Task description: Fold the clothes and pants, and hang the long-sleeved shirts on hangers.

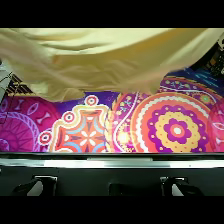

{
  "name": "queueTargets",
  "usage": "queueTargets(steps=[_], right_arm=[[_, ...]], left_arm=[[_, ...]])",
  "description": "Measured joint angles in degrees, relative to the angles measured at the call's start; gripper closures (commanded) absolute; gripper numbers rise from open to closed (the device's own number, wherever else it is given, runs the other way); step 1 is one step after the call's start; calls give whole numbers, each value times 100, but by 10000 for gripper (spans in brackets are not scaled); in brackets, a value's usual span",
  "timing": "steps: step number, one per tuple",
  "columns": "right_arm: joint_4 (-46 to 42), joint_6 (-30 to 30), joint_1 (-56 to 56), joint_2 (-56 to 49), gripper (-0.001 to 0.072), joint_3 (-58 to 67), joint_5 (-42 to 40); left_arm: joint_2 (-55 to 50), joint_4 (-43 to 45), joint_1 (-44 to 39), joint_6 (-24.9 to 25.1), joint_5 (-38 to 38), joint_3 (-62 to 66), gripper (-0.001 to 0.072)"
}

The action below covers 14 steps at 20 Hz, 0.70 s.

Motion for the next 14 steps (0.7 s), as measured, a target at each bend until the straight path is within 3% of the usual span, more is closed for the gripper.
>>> queueTargets(steps=[3, 6, 10, 14], right_arm=[[-522, 643, 13, 474, 675, 592, -81], [-957, 1163, 15, 605, 675, 750, -170], [-1228, 1646, 17, 94, 675, 595, -699], [-1329, 1773, 17, -1115, 675, 267, -1429]], left_arm=[[586, 1156, 0, -855, -7, 339, 694], [776, 1829, 0, -1268, -26, 433, 695], [302, 1604, -7, -964, -420, 216, 694], [-804, 990, -72, -592, -754, -332, 694]])
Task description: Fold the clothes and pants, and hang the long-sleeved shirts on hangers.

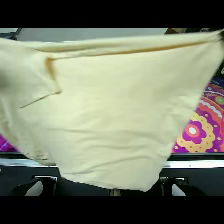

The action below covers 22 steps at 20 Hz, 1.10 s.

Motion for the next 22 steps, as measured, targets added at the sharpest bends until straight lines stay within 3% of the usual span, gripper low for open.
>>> queueTargets(steps=[4, 9, 15, 18, 22], right_arm=[[-66, -251, 0, -1451, 675, -417, -90], [-46, -566, 0, -3226, 675, -728, 715], [24, -868, 0, -4234, 675, -787, 1631], [42, -911, 0, -4317, 675, -791, 1185], [11, -927, 0, -4350, 675, -791, 103]], left_arm=[[-1552, -249, -457, 348, 0, -461, 693], [-3595, -372, -1121, 721, 957, -566, 694], [-5071, -398, -1386, 1145, 1569, 42, 694], [-5226, -369, -1266, 1368, 1167, 308, 693], [-5272, -354, -940, 1484, -87, 710, 694]])
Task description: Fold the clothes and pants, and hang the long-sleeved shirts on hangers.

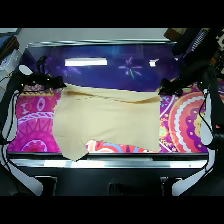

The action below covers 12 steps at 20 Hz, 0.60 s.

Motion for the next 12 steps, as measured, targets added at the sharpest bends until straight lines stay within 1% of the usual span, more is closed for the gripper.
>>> queueTargets(steps=[3, 5, 8, 12], right_arm=[[-59, 85, 4, -7, 675, -2, -529], [-90, 127, 39, -15, 675, -15, -702], [-221, 153, 221, -83, 674, -37, -861], [-793, 192, 538, -219, 674, -48, -1032]], left_arm=[[-13, 17, 251, -107, -881, 149, 694], [-33, 17, 350, -142, -1233, 192, 694], [-129, 35, 411, -192, -1502, 212, 694], [-221, 68, 409, -240, -1681, 35, 693]])
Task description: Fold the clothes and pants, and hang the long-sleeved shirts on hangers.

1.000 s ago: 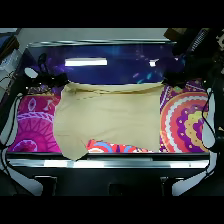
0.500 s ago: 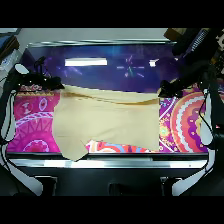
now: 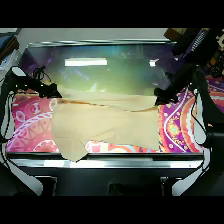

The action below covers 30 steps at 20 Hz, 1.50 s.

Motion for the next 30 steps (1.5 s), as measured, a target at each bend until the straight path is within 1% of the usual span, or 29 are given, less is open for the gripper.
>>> queueTargets(steps=[5, 6, 7, 8, 9, 10, 11, 14, 17, 20, 24, 27, 30], right_arm=[[-494, 24, 195, -236, 672, -4, -343], [-577, 24, 210, -273, 614, -7, -417], [-675, 24, 221, -306, 506, -11, -503], [-789, 24, 227, -330, 427, -20, -595], [-850, 24, 232, -343, 406, -28, -675], [-896, 24, 234, -354, 367, -35, -756], [-909, 28, 238, -354, 327, -46, -817], [-791, -35, 190, -116, 325, -190, -876], [-498, -293, -190, 538, 324, -662, -588], [142, -656, -1012, 1443, 325, -1464, -247], [999, -1123, -1996, 2496, 326, -2677, 192], [1349, -1335, -2264, 2983, 326, -3344, 452], [1585, -1421, -2363, 3220, 326, -3663, 562]], left_arm=[[-31, 181, -66, -39, -264, -201, 688], [-35, 236, -79, -52, -280, -214, 655], [-35, 291, -90, -59, -304, -227, 545], [-35, 350, -98, -81, -321, -234, 401], [-35, 380, -105, -105, -323, -238, 237], [-35, 402, -105, -146, -343, -243, 152], [-26, 428, -103, -155, -365, -245, 151], [120, 433, 24, -293, -520, -262, 151], [601, 205, 426, -334, -623, -658, 151], [1606, -111, 1163, -181, -463, -2000, 151], [3226, -457, 2024, 214, 52, -4507, 153], [4142, -678, 2286, 514, 411, -6100, 153], [4594, -791, 2361, 669, 660, -7119, 154]])
